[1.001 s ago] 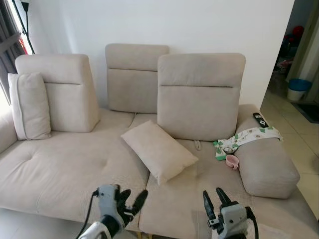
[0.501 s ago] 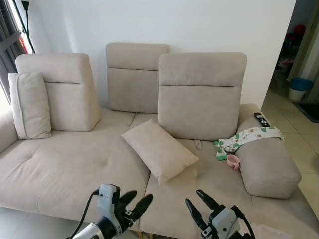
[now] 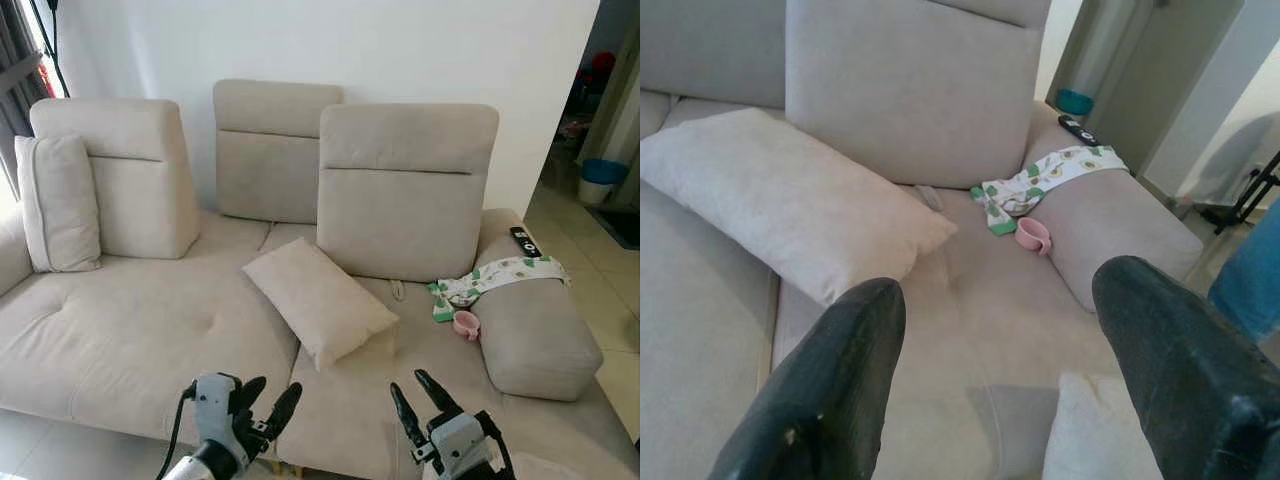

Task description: Move the pillow to the sofa from floor

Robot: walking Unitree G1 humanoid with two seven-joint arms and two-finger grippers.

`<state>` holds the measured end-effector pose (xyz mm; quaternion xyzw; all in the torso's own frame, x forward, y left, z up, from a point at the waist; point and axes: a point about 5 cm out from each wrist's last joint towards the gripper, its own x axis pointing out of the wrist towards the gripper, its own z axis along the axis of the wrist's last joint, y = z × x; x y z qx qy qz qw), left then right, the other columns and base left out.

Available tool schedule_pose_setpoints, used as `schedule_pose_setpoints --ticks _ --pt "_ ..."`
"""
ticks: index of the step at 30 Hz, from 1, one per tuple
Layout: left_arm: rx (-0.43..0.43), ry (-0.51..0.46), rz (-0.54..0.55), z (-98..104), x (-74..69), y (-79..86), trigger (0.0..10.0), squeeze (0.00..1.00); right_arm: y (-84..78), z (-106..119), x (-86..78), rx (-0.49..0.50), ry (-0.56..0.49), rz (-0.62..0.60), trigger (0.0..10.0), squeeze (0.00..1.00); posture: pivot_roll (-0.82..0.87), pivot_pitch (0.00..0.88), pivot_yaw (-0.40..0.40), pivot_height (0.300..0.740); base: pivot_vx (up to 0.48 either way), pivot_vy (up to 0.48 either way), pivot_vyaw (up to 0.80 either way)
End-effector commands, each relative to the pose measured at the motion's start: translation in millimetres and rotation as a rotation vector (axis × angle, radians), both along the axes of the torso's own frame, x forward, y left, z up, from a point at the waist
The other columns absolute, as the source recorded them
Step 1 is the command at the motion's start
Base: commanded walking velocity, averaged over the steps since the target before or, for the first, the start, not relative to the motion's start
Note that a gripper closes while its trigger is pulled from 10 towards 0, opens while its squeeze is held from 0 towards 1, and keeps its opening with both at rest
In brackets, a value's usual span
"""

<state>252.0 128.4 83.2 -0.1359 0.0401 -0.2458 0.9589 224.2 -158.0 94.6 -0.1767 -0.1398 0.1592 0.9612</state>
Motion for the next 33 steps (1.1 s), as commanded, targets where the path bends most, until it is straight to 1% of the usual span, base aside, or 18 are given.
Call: schedule_pose_setpoints --ticks 1,5,7,8,13,18,20,21,25,32,33 --pt "-0.009 -0.002 0.023 -1 0.3 0.6 10.0 0.0 -0.8 0 -1.4 0.04 -0.001 -0.045 10.0 0.0 0.09 0.0 0.023 0.74 0.0 0.0 0.0" --pt "-0.037 0.0 0.052 0 2.3 -0.8 10.0 0.0 -0.8 2 -1.6 0.049 -0.031 -0.089 10.0 0.0 0.09 0.0 0.025 0.74 0.0 0.0 0.0" --pt "-0.067 0.02 0.071 0 4.6 0.2 10.0 0.0 -3.5 6 -0.8 0.063 -0.056 -0.129 10.0 0.0 0.08 0.0 0.032 0.74 0.0 0.0 0.0" --pt "-0.065 0.019 0.059 1 5.1 -0.7 10.0 0.0 -5.8 8 -0.1 0.074 -0.066 -0.154 10.0 0.0 0.08 0.0 0.033 0.74 0.0 0.0 0.0" --pt "-0.051 0.01 0.04 2 5.3 -2.5 10.0 0.0 -9.1 10 0.5 0.095 -0.08 -0.192 10.0 0.0 0.08 0.0 0.036 0.74 0.0 0.0 0.0" --pt "-0.039 0.006 0.051 2 6.8 -1.3 10.0 0.0 -8.3 9 0.6 0.1 -0.074 -0.192 10.0 0.0 0.08 0.0 0.037 0.74 0.0 0.0 0.0" --pt "-0.034 0.004 0.052 2 7.4 -1.2 10.0 0.0 -6.6 8 0.9 0.106 -0.065 -0.183 10.0 0.0 0.08 0.0 0.037 0.74 0.0 0.0 0.0" --pt "-0.025 0.003 0.047 2 7.5 -2.0 10.0 0.0 -2.9 6 1.3 0.112 -0.05 -0.165 10.0 0.0 0.08 0.0 0.037 0.74 0.0 0.0 0.0" --pt "-0.027 0.005 0.044 2 8.2 -2.8 10.0 0.0 -0.5 4 1.4 0.114 -0.038 -0.156 10.0 0.0 0.08 0.0 0.035 0.74 0.0 0.0 0.0" --pt "-0.025 0.004 0.037 1 8.1 -4.1 10.0 0.0 -0.4 3 0.7 0.113 -0.031 -0.154 10.0 0.0 0.07 0.0 0.04 0.74 0.0 0.0 0.0" --pt "-0.024 0.003 0.033 1 8.2 -4.6 10.0 0.0 -0.6 2 0.4 0.113 -0.03 -0.154 10.0 0.0 0.07 0.0 0.04 0.74 0.0 -0.48 0.0"
